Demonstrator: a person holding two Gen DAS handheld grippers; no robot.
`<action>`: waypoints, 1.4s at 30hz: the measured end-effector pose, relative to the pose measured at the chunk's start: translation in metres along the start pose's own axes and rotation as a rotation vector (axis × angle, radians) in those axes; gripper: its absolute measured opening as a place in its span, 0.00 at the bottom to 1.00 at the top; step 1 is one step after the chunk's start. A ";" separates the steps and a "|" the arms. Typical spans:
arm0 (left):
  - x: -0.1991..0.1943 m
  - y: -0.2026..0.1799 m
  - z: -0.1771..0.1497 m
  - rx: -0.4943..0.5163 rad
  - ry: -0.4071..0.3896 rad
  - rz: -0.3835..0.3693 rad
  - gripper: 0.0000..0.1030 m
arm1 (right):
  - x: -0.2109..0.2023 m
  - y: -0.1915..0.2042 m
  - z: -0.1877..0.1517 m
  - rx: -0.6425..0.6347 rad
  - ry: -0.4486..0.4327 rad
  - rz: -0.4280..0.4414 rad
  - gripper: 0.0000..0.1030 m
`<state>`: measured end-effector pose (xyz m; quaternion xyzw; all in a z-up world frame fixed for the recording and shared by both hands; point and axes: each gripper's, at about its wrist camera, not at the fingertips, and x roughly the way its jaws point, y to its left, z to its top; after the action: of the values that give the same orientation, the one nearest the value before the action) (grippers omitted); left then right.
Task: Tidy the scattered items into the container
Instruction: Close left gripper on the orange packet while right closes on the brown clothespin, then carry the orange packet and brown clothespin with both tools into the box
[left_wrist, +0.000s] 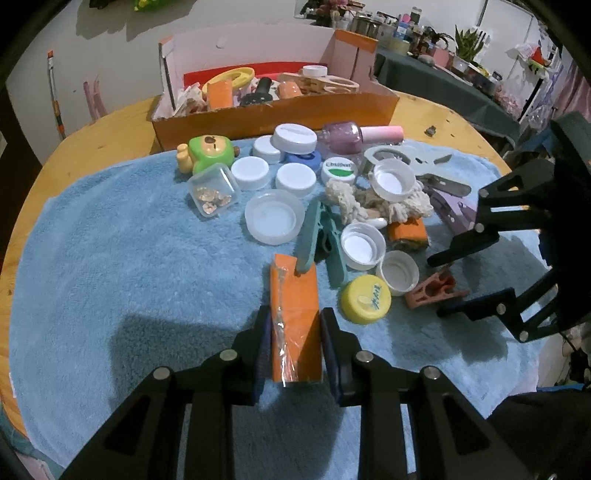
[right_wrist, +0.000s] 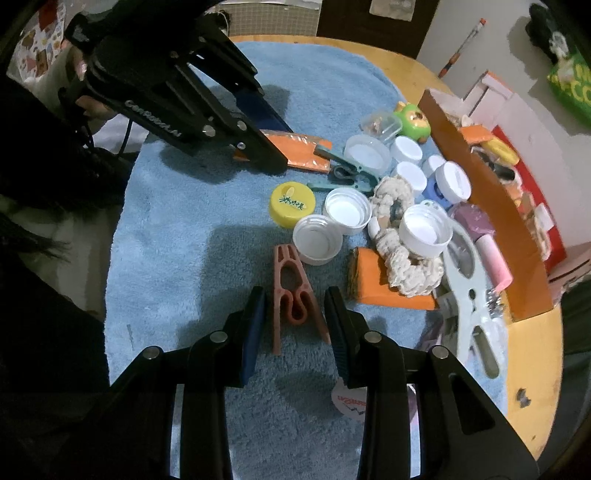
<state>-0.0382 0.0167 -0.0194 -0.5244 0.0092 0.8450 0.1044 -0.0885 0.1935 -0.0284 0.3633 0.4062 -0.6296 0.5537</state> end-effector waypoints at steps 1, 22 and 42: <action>0.001 0.001 0.001 -0.003 0.000 0.000 0.27 | 0.001 0.000 0.002 0.002 -0.001 0.000 0.30; 0.001 -0.004 -0.003 -0.007 -0.003 -0.004 0.27 | 0.010 0.032 0.034 0.069 -0.045 0.074 0.24; -0.005 0.000 -0.001 -0.023 -0.029 -0.006 0.27 | 0.008 0.082 0.078 0.062 -0.079 0.032 0.23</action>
<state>-0.0351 0.0154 -0.0152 -0.5133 -0.0033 0.8522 0.1008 -0.0084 0.1148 -0.0130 0.3613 0.3586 -0.6469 0.5678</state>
